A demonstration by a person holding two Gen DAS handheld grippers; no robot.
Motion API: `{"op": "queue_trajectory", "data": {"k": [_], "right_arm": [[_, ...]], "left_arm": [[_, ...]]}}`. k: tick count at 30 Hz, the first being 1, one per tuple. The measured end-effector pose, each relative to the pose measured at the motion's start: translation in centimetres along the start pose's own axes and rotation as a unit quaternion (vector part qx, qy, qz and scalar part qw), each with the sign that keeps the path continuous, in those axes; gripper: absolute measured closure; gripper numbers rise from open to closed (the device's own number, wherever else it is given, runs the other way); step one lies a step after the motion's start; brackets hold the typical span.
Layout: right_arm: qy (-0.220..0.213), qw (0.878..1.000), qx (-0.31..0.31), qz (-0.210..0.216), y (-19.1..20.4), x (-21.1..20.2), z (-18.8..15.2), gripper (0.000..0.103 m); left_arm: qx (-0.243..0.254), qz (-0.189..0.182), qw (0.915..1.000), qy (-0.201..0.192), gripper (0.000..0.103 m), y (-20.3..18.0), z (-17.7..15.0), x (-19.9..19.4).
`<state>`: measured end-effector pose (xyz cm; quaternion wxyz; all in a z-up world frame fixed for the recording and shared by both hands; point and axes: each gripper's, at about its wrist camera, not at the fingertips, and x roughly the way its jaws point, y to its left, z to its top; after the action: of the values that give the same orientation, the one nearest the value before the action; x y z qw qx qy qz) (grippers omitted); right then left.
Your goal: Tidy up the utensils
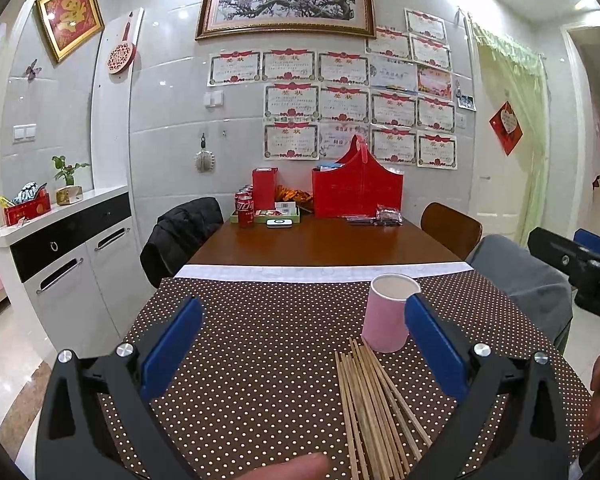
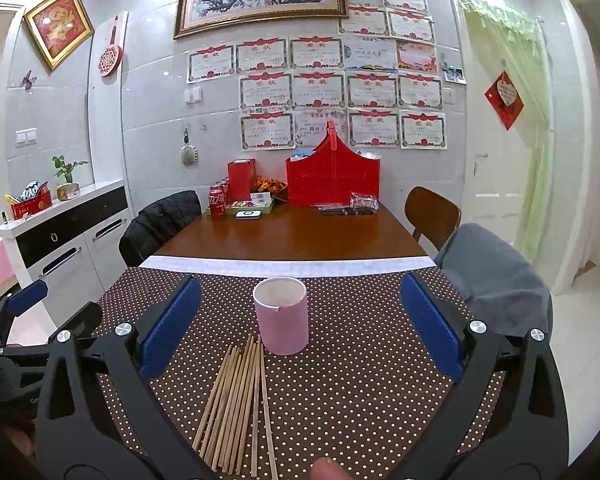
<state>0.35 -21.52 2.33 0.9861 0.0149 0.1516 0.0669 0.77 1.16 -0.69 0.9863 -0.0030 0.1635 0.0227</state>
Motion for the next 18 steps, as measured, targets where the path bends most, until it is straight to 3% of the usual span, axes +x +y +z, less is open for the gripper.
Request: {"op": "queue_trajectory", "data": {"k": [6, 18], "right_arm": [[0.028, 1.000, 0.009, 0.000, -1.2, 1.7, -1.4, 0.006], [0.170, 0.985, 0.027, 0.020, -3.7, 9.5, -8.1, 0.006]], "left_arm": [[0.018, 0.007, 0.9992, 0.034, 0.003, -0.4, -1.7, 2.4], [0.057, 0.017, 0.9837, 0.170, 0.003, -0.5, -9.0, 10.0]]}}
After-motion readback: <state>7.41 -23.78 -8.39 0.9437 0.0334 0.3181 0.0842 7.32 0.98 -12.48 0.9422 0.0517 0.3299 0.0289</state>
